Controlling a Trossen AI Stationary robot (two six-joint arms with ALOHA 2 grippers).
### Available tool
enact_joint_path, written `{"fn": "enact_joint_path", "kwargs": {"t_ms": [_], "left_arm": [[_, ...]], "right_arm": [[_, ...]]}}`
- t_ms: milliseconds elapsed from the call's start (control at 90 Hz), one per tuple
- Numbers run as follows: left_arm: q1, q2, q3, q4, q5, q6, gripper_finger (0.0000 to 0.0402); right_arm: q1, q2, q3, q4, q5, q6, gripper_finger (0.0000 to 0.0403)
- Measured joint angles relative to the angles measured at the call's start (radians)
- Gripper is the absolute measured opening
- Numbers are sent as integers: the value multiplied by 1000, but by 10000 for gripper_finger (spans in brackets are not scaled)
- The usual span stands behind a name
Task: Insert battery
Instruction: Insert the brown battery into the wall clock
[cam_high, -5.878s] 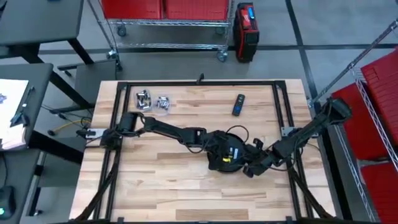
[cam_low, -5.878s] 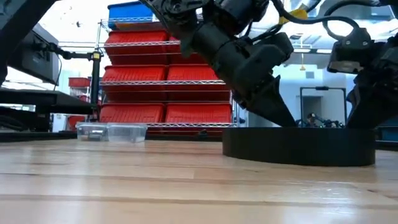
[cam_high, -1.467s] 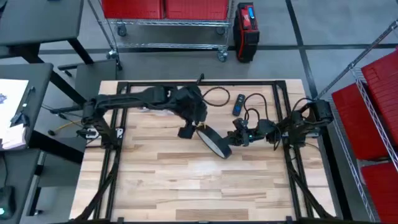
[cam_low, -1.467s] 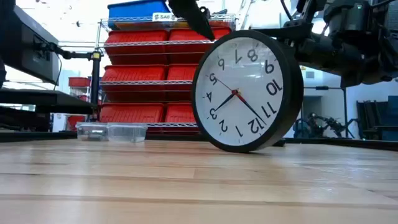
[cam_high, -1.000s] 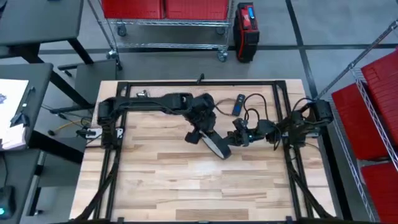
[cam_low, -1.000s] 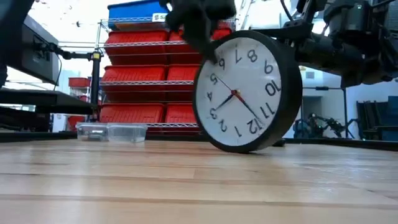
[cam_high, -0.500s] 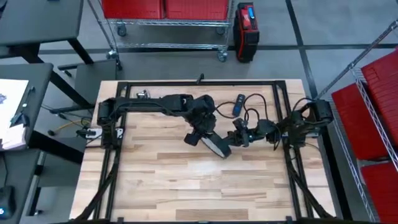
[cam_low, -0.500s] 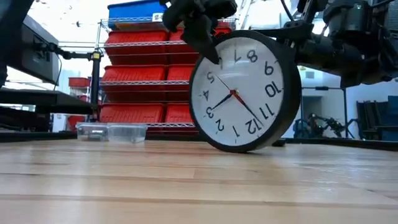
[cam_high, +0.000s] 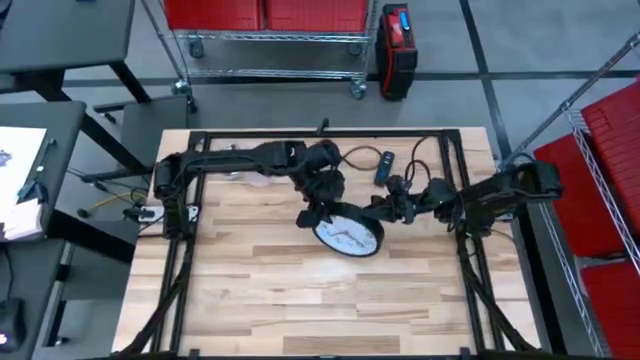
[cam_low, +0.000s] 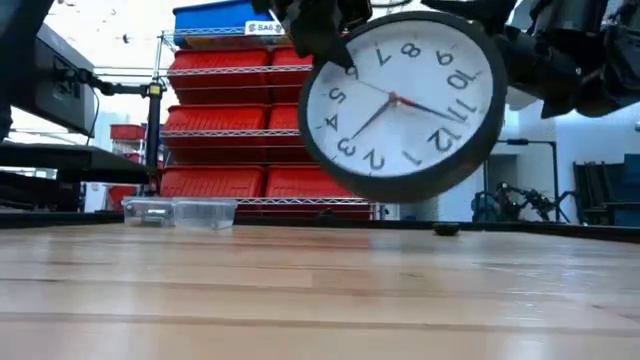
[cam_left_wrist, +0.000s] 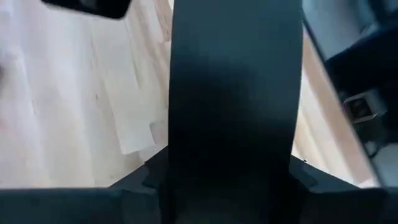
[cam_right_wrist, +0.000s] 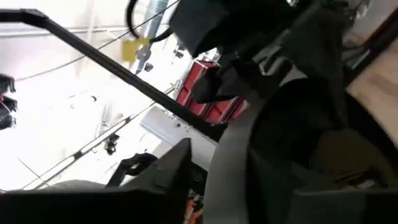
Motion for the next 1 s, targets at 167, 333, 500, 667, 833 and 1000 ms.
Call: {"fn": "enact_joint_path", "kwargs": {"t_ms": [167, 333, 500, 667, 833, 1000], "left_arm": [[52, 20, -1, 0, 96, -84, 147], [61, 50, -34, 41, 124, -170, 147], [61, 71, -146, 189, 171, -265, 145], [57, 82, -253, 329, 170, -429, 140], [56, 74, -345, 490, 183, -536, 139], [65, 73, -471, 810, 180, -796, 139]], "right_arm": [[-65, -164, 0, -253, -15, -116, 175], [-157, -336, 0, -528, -32, -222, 174], [-249, -468, 0, -755, -6, -310, 171], [-337, -546, 5, -905, -5, -349, 171], [-410, -578, 4, -952, -2, -377, 171], [-431, -578, 4, -966, -2, -374, 171]]}}
